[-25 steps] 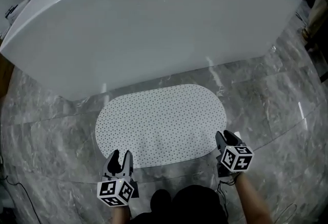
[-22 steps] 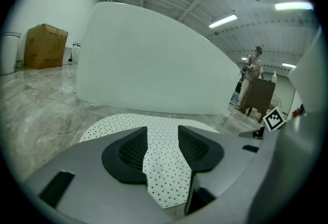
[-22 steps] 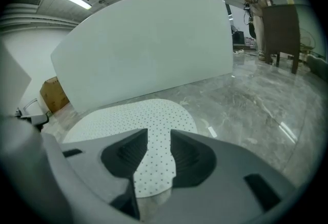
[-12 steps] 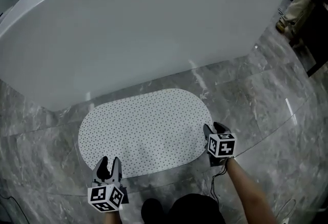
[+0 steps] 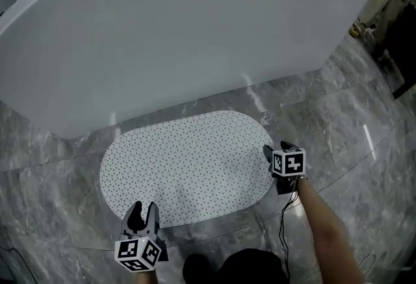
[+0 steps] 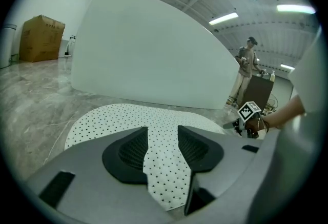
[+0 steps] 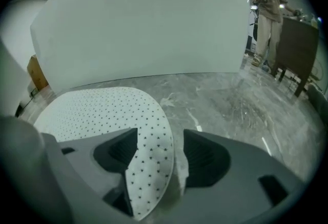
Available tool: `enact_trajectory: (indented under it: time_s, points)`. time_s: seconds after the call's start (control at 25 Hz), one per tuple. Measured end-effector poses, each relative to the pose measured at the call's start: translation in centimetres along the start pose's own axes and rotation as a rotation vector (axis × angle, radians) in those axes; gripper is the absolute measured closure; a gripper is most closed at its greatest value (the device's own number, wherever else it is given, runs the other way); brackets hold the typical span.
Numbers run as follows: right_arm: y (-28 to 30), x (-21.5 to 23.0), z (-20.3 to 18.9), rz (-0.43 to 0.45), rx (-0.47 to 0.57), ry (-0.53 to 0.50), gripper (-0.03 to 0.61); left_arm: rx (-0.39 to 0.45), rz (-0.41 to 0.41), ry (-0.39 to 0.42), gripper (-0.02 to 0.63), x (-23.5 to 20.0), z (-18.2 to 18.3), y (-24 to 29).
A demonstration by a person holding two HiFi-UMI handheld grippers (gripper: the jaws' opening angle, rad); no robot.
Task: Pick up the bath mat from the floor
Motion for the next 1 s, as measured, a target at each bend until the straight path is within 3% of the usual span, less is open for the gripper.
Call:
enact_trajectory:
  time_s: [0.24, 0.48, 0.72, 1.0]
  points:
    - [2.0, 0.1, -1.7, -0.017, -0.107, -0.016, 0.292, -0.002, -0.001, 0.001, 0.430, -1.1, 0.1, 0.5]
    - [2.4, -0.9, -2.2, -0.002, -0.140, 0.035, 0.293, 0.001, 0.013, -0.034, 0.433, -2.5, 0.2, 0.6]
    - [2.1, -2.3, -2.6, 0.069, -0.202, -0.001, 0.293, 0.010, -0.004, -0.081, 0.436, -2.4, 0.0, 1.0]
    - [1.5, -8.0, -4.5, 0.190, -0.273, -0.099, 0.301, 0.000, -0.025, -0.083, 0.436, -1.5, -0.1, 1.7]
Point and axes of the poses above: the fingertips, and each gripper's own axes: y forward along the fingers, x to its right, z out of its top, the point moved 3 cm from there along -y, backward along the fingers, and after that the axes turned 14 degrees about y, right-handed, at the moved point
